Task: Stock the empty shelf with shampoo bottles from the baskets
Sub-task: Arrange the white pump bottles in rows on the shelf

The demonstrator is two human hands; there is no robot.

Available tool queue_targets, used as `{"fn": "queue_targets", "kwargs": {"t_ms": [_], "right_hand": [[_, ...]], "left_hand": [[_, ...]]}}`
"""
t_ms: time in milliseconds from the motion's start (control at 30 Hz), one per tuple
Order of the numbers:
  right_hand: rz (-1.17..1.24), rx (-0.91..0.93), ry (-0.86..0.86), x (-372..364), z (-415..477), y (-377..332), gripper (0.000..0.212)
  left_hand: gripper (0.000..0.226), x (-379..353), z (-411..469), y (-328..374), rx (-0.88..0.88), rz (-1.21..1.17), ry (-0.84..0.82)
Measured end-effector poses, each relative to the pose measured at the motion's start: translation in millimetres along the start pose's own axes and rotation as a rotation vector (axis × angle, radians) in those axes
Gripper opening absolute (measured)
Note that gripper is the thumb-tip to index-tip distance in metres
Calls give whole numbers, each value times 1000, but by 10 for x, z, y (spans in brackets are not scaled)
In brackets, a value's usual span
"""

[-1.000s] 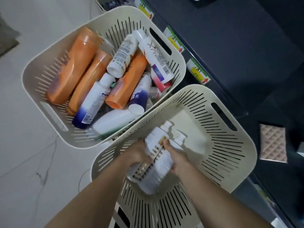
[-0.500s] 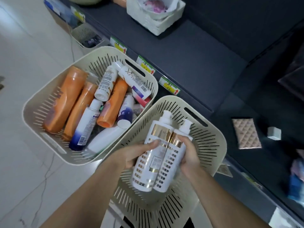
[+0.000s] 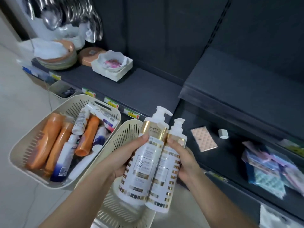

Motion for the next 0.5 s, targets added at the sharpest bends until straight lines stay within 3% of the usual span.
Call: {"fn": "queue_targets", "kwargs": {"t_ms": [133,267,500], "right_hand": [[-35,155,21,314,-498,-469,66],[-88,355,32,728,-1048,-972,12],[-211,663,161,1709,-2008,-1700,52]], "left_hand": [[52,-546,-66,115,-48,52,-36],[64,-1234,-113,232,-122,145,-8],[68,-2611,-187,351,-348,277,-35]]}}
Point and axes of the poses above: each hand's wrist, its own z-axis towards the middle knuckle, its own x-axis out of the back of the hand, y = z × x, the point moved 6 cm from there along z, towards the middle knuckle, and after that the axes turned 3 degrees about y, right-handed, at the moved point
